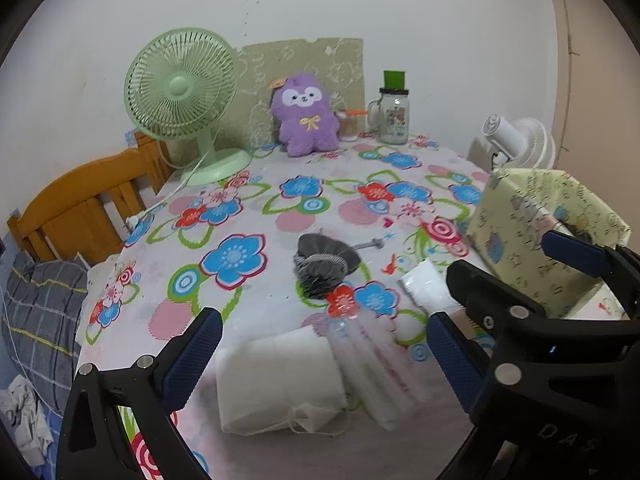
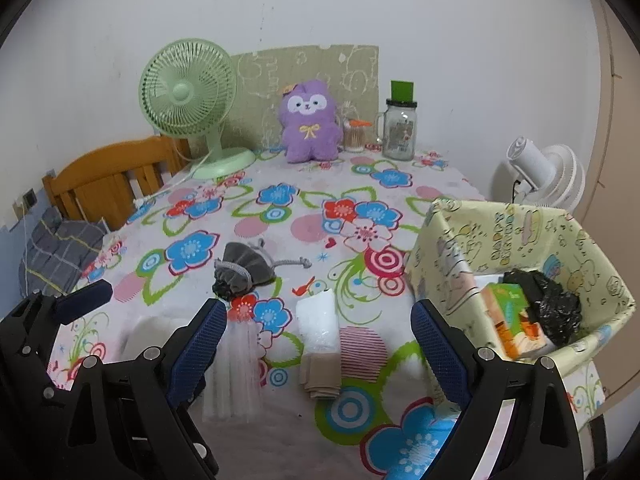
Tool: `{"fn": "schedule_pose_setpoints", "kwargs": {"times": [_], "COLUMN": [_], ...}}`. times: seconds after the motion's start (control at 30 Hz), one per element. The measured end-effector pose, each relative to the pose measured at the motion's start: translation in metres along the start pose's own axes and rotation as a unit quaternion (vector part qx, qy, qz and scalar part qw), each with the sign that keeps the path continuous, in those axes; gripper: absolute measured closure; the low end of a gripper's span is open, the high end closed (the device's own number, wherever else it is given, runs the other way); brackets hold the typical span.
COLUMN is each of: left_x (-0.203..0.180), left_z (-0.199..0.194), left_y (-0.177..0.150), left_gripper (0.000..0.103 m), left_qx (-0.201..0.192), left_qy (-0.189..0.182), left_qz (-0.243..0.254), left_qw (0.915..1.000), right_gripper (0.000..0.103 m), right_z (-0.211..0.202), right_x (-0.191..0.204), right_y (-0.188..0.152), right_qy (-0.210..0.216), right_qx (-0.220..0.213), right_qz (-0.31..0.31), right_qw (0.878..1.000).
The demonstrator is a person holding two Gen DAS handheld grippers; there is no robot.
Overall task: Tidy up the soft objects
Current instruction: 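Withdraw both tools from the paper box back over the table, then grasp the white cloth pad with the left tool while the right tool grasps the white roll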
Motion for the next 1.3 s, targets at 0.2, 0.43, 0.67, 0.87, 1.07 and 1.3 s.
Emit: {"fn": "schedule_pose_setpoints", "kwargs": {"times": [0.2,0.43,0.67,0.87,1.07,1.3], "left_x": [0.010,0.019,0.024,0.025,0.024,0.026], "left_z": [0.019,0.040,0.060,0.070,0.075,0.074], "left_y": [-0.004,-0.008,-0.010,-0.012,-0.012,-0.011], "left_gripper": [0.000,0.001,0.003,0.003,0.003,0.003], "left_qx": [0.019,0.047,0.073,0.087,0.090,0.088], "left_qy": [0.002,0.007,0.010,0.021,0.027,0.026], "left_qz": [-0.004,-0.021,-0.036,-0.033,-0.027,-0.024], "left_qw": [0.9998,0.9987,0.9967,0.9955,0.9952,0.9955], "right_gripper": [0.010,0.016,0.027,0.035,0.048,0.076], "right_z": [0.022,0.048,0.071,0.087,0.095,0.095], "right_x": [0.003,0.002,-0.002,-0.002,-0.001,0.000], "right_y": [-0.002,-0.005,-0.008,-0.009,-0.009,-0.008], "right_qy": [0.005,0.010,0.012,0.018,0.021,0.003], "right_qx": [0.024,0.057,0.086,0.110,0.125,0.126], "right_qz": [0.001,0.008,0.013,0.020,0.025,0.012], "right_qw": [1.000,0.998,0.996,0.994,0.992,0.992]}}
Point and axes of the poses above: each gripper's, at about its wrist camera, not at the fingertips, and z roughly the way its jaws point, x to its left, y to its top, the point moved 1 cm from there along z, roughly the way its jaws point, and after that the axes turned 6 degrees about x, right-handed, at the moved point
